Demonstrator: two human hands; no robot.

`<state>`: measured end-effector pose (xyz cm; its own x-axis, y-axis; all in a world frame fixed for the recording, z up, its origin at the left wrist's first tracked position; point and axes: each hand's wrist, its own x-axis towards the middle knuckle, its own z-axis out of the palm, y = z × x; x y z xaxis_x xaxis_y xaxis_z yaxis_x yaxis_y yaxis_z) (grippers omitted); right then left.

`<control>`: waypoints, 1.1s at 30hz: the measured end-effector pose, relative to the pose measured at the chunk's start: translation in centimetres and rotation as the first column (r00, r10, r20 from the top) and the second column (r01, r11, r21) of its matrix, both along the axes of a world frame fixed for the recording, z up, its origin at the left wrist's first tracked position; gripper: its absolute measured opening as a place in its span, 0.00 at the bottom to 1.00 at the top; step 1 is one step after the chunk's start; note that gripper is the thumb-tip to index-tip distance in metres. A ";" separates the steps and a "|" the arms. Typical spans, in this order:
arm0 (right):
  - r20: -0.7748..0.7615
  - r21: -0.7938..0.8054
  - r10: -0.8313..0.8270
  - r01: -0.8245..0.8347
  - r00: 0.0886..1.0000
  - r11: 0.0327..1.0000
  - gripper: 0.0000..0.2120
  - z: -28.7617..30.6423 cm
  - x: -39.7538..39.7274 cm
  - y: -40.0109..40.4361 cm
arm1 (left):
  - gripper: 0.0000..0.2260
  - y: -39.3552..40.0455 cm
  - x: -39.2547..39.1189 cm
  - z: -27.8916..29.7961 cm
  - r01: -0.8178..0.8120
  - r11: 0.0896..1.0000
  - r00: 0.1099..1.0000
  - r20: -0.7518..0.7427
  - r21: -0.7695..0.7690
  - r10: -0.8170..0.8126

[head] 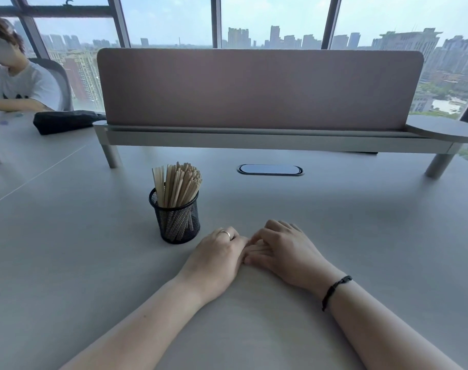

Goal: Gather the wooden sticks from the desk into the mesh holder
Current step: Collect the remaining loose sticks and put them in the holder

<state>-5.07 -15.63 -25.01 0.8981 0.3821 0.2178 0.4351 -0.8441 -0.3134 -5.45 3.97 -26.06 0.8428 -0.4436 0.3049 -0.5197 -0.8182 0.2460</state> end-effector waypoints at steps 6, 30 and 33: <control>0.003 -0.065 -0.015 0.016 1.000 0.998 0.23 0.3 -0.2 0.5 | 0.15 0.1 0.1 0.2 0.023 0.999 1.000 -0.006 -0.037 -0.023; -0.038 0.133 -0.064 0.069 0.997 0.989 0.23 -0.1 -0.1 -0.1 | 0.06 0.9 0.7 1.2 -0.098 0.935 0.945 -0.326 -0.341 -0.020; -0.057 0.173 -0.092 0.101 0.994 0.980 0.33 0.1 -0.2 -0.2 | 0.08 0.8 0.6 1.1 -0.082 0.947 0.951 -0.309 -0.311 -0.019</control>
